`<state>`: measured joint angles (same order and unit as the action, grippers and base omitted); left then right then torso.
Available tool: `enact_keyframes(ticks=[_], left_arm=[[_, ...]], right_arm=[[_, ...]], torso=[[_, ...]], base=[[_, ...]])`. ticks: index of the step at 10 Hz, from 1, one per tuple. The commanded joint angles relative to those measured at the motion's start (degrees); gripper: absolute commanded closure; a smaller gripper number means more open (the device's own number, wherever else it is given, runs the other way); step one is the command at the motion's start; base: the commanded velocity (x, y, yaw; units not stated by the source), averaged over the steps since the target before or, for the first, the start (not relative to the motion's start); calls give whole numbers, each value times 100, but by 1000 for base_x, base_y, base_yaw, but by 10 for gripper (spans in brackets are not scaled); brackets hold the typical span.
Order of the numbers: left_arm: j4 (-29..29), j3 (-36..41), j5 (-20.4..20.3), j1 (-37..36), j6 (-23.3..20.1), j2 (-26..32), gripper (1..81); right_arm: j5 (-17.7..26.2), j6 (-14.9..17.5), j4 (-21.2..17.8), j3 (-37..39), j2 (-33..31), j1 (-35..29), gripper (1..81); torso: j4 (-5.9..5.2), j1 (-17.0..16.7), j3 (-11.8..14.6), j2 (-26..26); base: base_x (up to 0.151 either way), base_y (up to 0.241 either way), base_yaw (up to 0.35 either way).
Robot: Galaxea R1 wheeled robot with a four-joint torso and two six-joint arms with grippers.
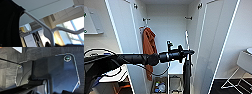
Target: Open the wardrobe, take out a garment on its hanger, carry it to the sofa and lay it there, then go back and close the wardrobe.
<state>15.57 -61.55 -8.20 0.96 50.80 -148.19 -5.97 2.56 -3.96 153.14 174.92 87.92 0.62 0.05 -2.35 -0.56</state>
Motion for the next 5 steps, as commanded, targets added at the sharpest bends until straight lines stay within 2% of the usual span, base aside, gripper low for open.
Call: enact_keyframes(ticks=[1, 5], left_arm=[[-722, 468, -744, -620, -88, 272, 811], [-942, 863, -814, -74, -88, 676, 811]], right_arm=[[307, 16, -17, -40, 28, -261, 10], [307, 8, -17, -48, 36, -270, 10]], torso=[[0, 0, 0, 0], [0, 0, 0, 0]], base=[[0, 0, 0], [0, 0, 0]])
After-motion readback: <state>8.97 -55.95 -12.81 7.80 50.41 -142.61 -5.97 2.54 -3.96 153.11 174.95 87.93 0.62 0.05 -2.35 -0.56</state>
